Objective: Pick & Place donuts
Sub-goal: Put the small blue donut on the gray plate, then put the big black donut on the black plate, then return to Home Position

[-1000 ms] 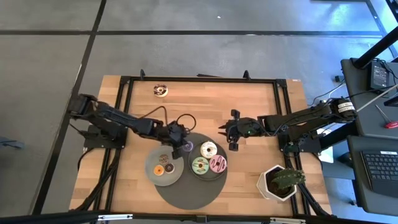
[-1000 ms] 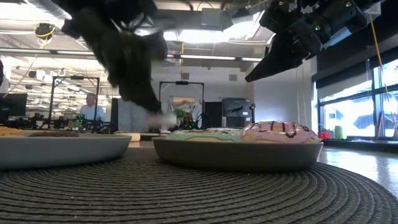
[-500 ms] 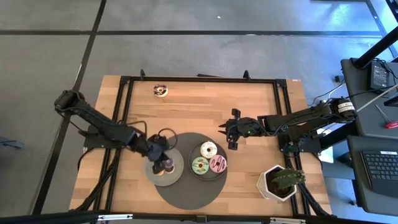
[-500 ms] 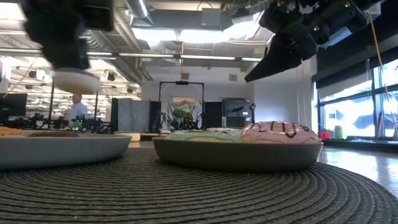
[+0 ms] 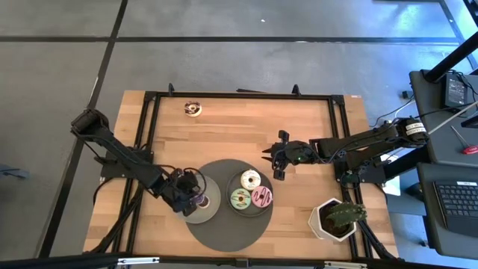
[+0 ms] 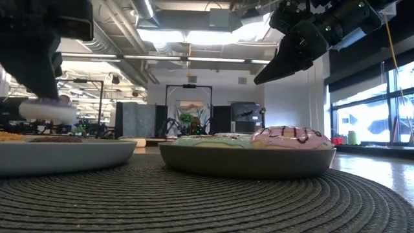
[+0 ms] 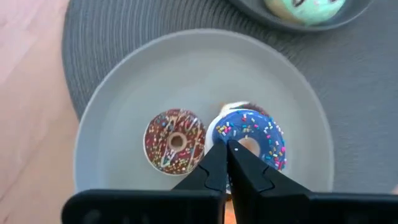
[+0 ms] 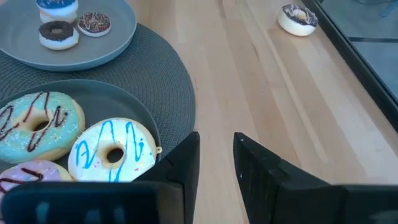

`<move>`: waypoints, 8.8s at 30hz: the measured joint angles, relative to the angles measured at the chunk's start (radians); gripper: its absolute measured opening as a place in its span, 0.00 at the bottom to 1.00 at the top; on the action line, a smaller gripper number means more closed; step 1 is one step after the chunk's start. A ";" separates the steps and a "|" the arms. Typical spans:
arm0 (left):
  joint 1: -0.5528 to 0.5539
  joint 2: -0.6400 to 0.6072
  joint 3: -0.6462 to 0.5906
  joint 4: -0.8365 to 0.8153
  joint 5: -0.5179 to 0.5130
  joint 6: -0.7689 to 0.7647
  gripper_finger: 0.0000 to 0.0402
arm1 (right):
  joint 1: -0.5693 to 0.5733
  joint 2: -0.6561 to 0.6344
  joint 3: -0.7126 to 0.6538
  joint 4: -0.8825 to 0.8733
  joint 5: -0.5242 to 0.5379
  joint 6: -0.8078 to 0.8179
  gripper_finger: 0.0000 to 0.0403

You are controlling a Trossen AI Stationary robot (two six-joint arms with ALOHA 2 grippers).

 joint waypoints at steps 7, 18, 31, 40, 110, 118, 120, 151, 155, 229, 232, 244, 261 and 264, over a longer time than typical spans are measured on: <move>-0.012 0.056 0.000 -0.001 0.001 -0.045 0.01 | 0.000 0.000 0.000 0.001 0.000 -0.003 0.25; -0.012 0.057 0.000 -0.019 0.000 -0.046 0.04 | 0.000 0.000 0.000 0.006 0.000 -0.003 0.25; -0.011 0.057 0.000 -0.017 0.005 -0.012 0.14 | 0.000 0.000 0.000 0.006 0.000 -0.007 0.25; -0.003 0.035 0.000 -0.018 0.008 -0.018 0.29 | 0.000 0.000 0.000 0.005 0.000 -0.008 0.25; 1.397 0.267 0.000 0.354 0.129 0.732 0.16 | -0.079 0.000 0.000 0.005 -0.001 -0.061 0.25; 1.394 0.269 0.000 0.357 0.108 0.774 0.02 | -0.079 0.000 0.000 0.005 -0.001 -0.061 0.25; 1.385 0.269 0.000 0.363 0.102 0.796 0.02 | -0.079 0.000 0.000 0.004 -0.001 -0.061 0.25; 0.353 0.211 0.317 0.302 -0.161 1.046 0.01 | -0.211 0.000 0.000 -0.068 0.000 0.002 0.25; 0.281 0.346 0.434 0.244 -0.206 1.086 0.01 | -0.223 0.000 0.000 -0.126 0.000 0.031 0.25; 0.243 -0.003 0.112 0.321 -0.278 0.838 0.16 | -0.191 -0.318 -0.145 -0.113 -0.170 0.072 0.25; 0.270 -0.171 -0.045 0.446 -0.285 0.871 0.16 | -0.171 -0.461 -0.235 -0.110 -0.199 0.083 0.25; 0.656 -0.711 -0.397 0.627 0.077 0.961 0.15 | -0.128 -0.878 -0.409 -0.085 -0.256 0.072 0.25; 0.879 -1.035 -0.667 0.627 0.190 0.942 0.15 | -0.127 -1.213 -0.582 -0.098 -0.272 0.123 0.25; 0.888 -1.097 -0.679 0.557 0.189 0.924 0.15 | -0.127 -1.267 -0.599 -0.104 -0.271 0.123 0.25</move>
